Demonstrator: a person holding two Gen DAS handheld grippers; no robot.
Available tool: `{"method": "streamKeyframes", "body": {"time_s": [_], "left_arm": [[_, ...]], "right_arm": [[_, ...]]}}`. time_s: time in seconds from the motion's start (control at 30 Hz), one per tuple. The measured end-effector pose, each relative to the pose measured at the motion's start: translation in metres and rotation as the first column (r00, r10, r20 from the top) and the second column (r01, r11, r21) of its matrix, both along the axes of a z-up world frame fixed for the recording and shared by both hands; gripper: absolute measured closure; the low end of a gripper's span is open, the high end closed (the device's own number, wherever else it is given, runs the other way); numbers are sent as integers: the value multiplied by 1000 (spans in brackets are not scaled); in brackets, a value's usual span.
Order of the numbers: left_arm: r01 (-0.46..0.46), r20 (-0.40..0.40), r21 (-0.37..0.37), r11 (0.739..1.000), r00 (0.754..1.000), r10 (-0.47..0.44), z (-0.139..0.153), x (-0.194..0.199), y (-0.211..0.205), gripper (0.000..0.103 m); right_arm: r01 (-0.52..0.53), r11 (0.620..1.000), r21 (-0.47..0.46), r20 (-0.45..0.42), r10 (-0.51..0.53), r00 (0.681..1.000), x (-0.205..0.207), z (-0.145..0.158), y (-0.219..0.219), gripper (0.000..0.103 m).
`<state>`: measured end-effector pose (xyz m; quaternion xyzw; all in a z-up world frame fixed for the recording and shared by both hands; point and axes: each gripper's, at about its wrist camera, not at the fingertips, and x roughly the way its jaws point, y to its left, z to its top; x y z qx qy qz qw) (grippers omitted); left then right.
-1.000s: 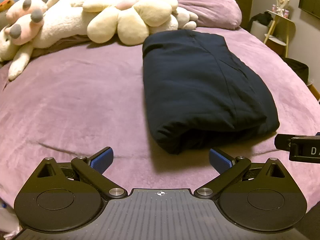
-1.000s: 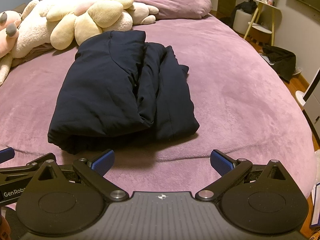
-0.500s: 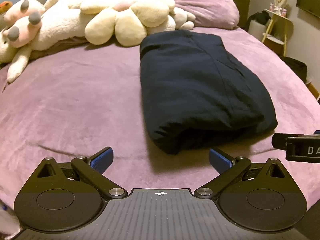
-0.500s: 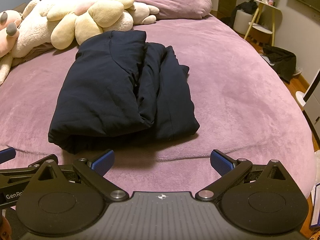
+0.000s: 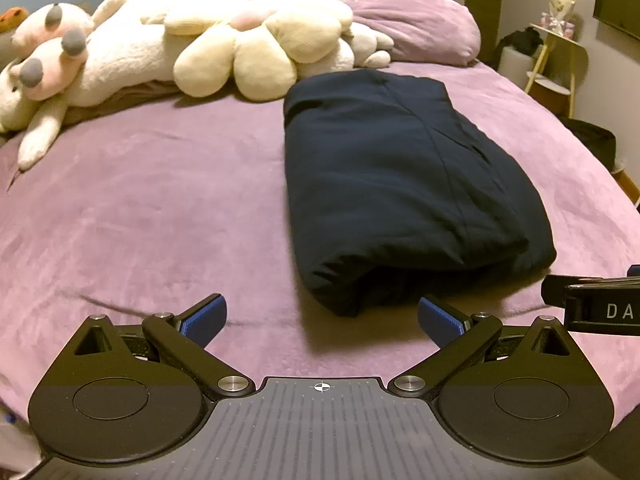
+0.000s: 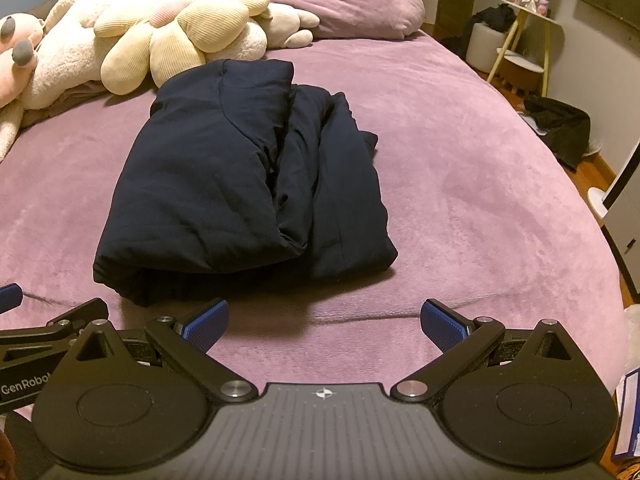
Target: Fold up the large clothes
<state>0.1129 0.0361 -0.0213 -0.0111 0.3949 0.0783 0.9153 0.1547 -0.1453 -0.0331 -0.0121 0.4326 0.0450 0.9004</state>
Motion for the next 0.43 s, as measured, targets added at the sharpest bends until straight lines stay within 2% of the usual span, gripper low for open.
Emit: {"method": "streamKeyframes", "body": {"time_s": [0.43], "left_arm": [[4,-3,13,1000,1000,-3,1,1,-3,0]], "right_arm": [[-1,1000,-10,9,2,1000,0,0,0,1]]}}
